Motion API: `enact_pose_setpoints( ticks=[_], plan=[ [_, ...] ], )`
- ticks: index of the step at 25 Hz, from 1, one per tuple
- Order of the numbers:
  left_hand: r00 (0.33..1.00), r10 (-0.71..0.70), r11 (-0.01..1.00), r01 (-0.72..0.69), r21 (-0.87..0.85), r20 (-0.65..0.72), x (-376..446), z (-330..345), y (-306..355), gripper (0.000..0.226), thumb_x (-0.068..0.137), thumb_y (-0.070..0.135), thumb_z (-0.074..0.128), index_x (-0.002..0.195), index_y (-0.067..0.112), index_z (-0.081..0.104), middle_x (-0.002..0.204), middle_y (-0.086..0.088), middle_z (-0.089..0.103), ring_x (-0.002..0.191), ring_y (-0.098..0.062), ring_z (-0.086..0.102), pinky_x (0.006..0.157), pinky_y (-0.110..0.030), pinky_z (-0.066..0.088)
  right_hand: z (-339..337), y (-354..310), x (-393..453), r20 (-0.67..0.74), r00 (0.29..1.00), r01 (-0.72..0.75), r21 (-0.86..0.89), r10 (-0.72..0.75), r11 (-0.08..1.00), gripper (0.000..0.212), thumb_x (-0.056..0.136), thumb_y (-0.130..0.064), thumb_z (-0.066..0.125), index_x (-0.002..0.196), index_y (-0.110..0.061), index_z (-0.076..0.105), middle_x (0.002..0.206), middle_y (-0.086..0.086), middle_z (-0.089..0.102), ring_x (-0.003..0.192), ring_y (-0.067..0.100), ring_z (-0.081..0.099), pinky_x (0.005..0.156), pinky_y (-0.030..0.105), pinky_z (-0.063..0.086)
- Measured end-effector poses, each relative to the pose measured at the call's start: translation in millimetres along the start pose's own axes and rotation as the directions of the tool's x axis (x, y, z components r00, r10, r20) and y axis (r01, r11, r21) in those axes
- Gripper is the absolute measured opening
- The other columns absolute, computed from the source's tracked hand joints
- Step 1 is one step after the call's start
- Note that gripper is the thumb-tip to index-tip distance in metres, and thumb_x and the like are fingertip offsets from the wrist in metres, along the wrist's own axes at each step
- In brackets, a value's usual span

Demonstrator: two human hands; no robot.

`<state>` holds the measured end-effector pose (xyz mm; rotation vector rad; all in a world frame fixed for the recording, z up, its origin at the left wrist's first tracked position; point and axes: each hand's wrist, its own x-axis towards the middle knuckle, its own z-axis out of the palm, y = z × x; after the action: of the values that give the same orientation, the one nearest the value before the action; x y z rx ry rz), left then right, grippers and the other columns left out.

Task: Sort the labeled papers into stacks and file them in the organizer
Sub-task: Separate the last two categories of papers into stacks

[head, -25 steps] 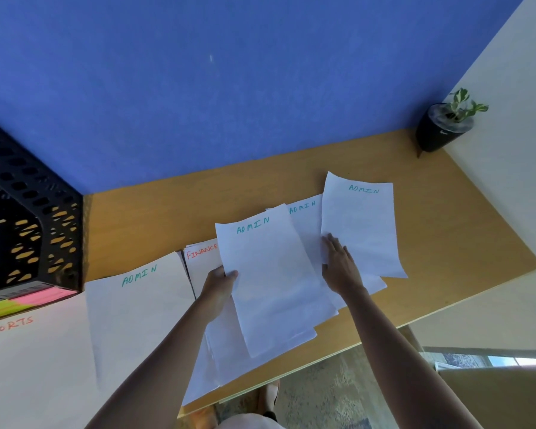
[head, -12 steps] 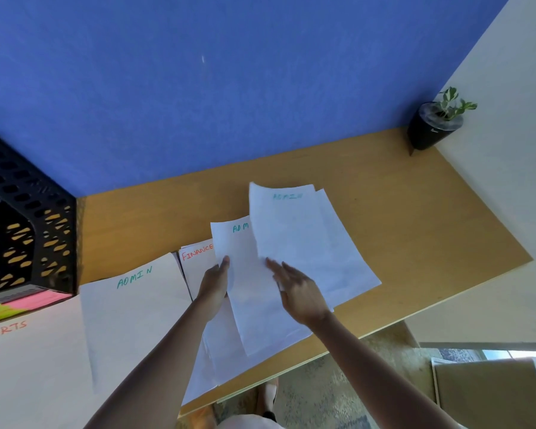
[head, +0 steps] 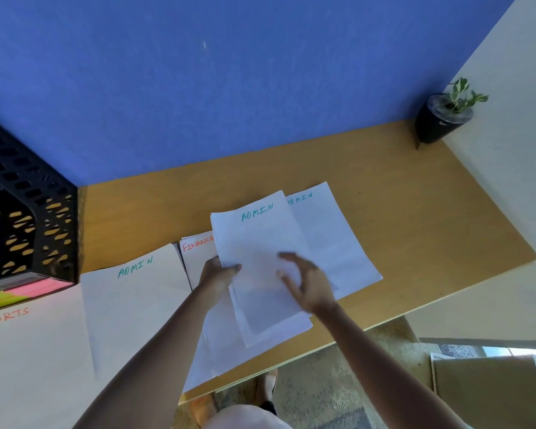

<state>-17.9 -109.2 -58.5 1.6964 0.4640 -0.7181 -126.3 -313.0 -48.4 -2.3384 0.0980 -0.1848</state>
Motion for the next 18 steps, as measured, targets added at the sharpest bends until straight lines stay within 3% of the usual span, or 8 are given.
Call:
enact_pose_setpoints(
  ticks=[1,3,5,8,11,13,15,18],
  plan=[
    [1.0,0.003,1.0,-0.003,-0.004,0.007,0,0,0,0.03,0.086,-0.003,0.068,0.116,0.003,0.066,0.098,-0.012,0.069,0.082,-0.027,0.062,0.072,-0.031,0.048,-13,12,12,-0.134,0.981,-0.139,0.043,0.143,0.989,0.051,0.092,-0.052,0.058,0.127,-0.015,0.059,0.124,0.0,0.067,0.115,0.02,0.063,0.097,0.033,0.049],
    [1.0,0.02,0.999,-0.02,0.031,0.012,0,-1,0,0.032,0.087,-0.004,0.066,0.118,0.005,0.065,0.101,-0.01,0.068,0.084,-0.025,0.061,0.067,-0.028,0.046,-39,38,34,-0.287,0.869,-0.416,0.016,0.403,0.909,0.064,0.084,-0.05,0.071,0.131,-0.01,0.052,0.127,0.007,0.06,0.119,0.028,0.054,0.1,0.042,0.044],
    [0.999,0.028,0.996,-0.029,0.081,0.014,1,-1,0,0.034,0.086,-0.007,0.063,0.118,0.005,0.065,0.099,-0.009,0.069,0.085,-0.025,0.062,0.068,-0.028,0.046,-61,63,48,-0.286,0.736,-0.66,-0.101,0.613,0.745,0.093,0.07,-0.057,0.08,0.139,-0.01,0.041,0.133,0.012,0.048,0.125,0.035,0.044,0.104,0.047,0.037],
    [0.999,0.02,0.995,-0.025,0.096,0.048,2,-2,1,0.041,0.082,-0.013,0.056,0.119,0.004,0.064,0.107,-0.015,0.07,0.1,-0.035,0.065,0.083,-0.039,0.052,-82,83,56,-0.204,0.622,-0.781,-0.236,0.756,0.578,0.115,0.052,-0.065,0.086,0.141,-0.015,0.035,0.137,0.011,0.039,0.128,0.036,0.039,0.104,0.048,0.034],
    [0.999,0.022,0.996,-0.026,0.082,0.043,1,-1,2,0.041,0.082,-0.009,0.06,0.118,0.009,0.064,0.113,-0.015,0.069,0.107,-0.036,0.064,0.093,-0.048,0.052,-87,88,66,-0.134,0.593,-0.794,-0.259,0.794,0.549,0.109,0.052,-0.06,0.089,0.136,-0.014,0.037,0.137,0.011,0.044,0.13,0.036,0.04,0.104,0.048,0.035],
    [0.999,0.019,0.998,-0.022,0.061,0.037,1,-1,2,0.037,0.085,-0.004,0.063,0.118,0.012,0.063,0.114,-0.013,0.069,0.107,-0.033,0.065,0.096,-0.049,0.052,-87,90,71,-0.105,0.603,-0.788,-0.235,0.791,0.57,0.091,0.058,-0.053,0.089,0.128,-0.011,0.047,0.128,0.011,0.057,0.123,0.035,0.049,0.098,0.046,0.044],
    [1.0,0.013,0.997,-0.014,0.078,0.024,1,-1,2,0.035,0.086,-0.002,0.062,0.118,0.013,0.063,0.115,-0.011,0.069,0.107,-0.032,0.064,0.097,-0.049,0.053,-87,93,71,-0.096,0.656,-0.751,-0.181,0.748,0.635,0.064,0.071,-0.044,0.085,0.117,-0.006,0.06,0.115,0.014,0.068,0.106,0.036,0.062,0.083,0.043,0.054],
    [1.0,0.016,0.995,-0.017,0.1,0.011,-1,-1,3,0.032,0.088,0.0,0.06,0.115,0.015,0.063,0.112,-0.01,0.069,0.105,-0.032,0.064,0.095,-0.048,0.053,-93,93,67,-0.222,0.69,-0.719,-0.101,0.688,0.688,0.04,0.088,-0.035,0.071,0.117,-0.007,0.065,0.113,0.022,0.07,0.099,0.039,0.066,0.077,0.042,0.054]
  ],
)
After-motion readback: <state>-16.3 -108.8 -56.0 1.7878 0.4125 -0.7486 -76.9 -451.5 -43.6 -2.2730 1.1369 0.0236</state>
